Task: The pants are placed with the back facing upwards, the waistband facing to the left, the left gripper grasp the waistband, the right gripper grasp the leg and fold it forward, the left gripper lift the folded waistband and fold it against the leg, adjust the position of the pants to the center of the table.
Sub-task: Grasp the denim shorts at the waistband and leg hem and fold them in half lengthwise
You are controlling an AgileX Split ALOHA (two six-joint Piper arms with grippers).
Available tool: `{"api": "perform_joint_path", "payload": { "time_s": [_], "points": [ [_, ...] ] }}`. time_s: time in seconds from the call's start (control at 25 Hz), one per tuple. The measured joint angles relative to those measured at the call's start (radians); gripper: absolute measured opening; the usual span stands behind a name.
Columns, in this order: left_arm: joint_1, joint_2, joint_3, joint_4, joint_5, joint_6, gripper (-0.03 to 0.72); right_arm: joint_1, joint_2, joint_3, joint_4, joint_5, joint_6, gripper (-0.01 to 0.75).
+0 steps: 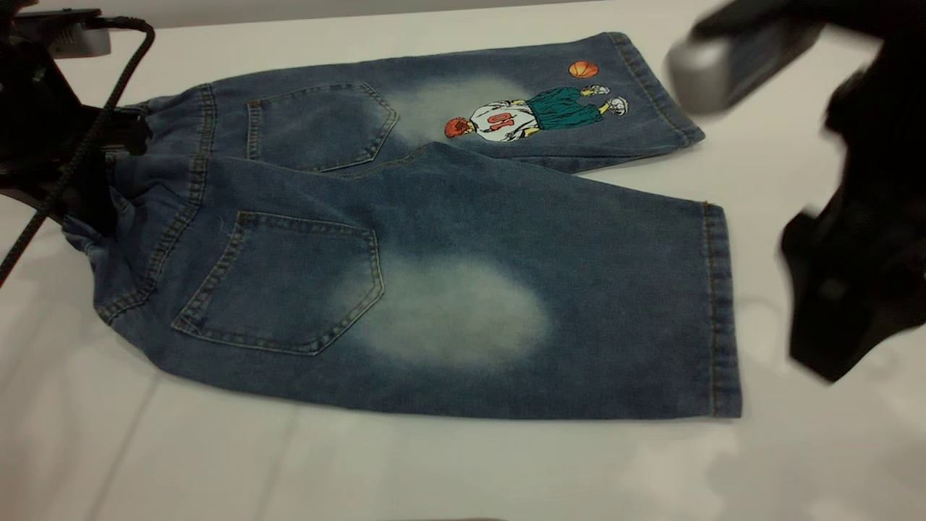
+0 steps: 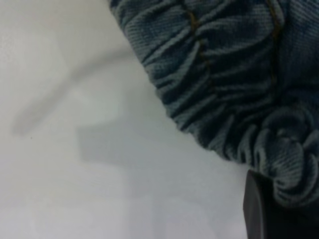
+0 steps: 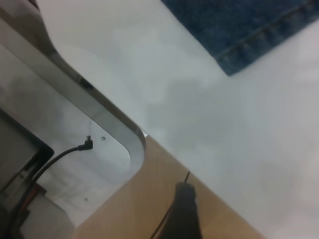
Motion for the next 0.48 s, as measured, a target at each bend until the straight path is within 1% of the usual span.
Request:
{"api": "perform_joint_path", "payload": {
  "time_s": [0.12, 0.36, 0.48],
  "points": [
    [0.0, 0.0, 0.0, 0.0, 0.0, 0.0, 0.083, 0.016, 0.07, 0.001, -0.001, -0.072, 0.015, 0.556],
    [0.0, 0.0, 0.0, 0.0, 0.0, 0.0, 0.083, 0.016, 0.184, 0.001, -0.003, -0.232, 0.022, 0.554],
    [0.0, 0.0, 0.0, 0.0, 0.0, 0.0, 0.083, 0.016, 0.242, 0.001, -0.016, -0.288, 0.022, 0.554]
  ]
}}
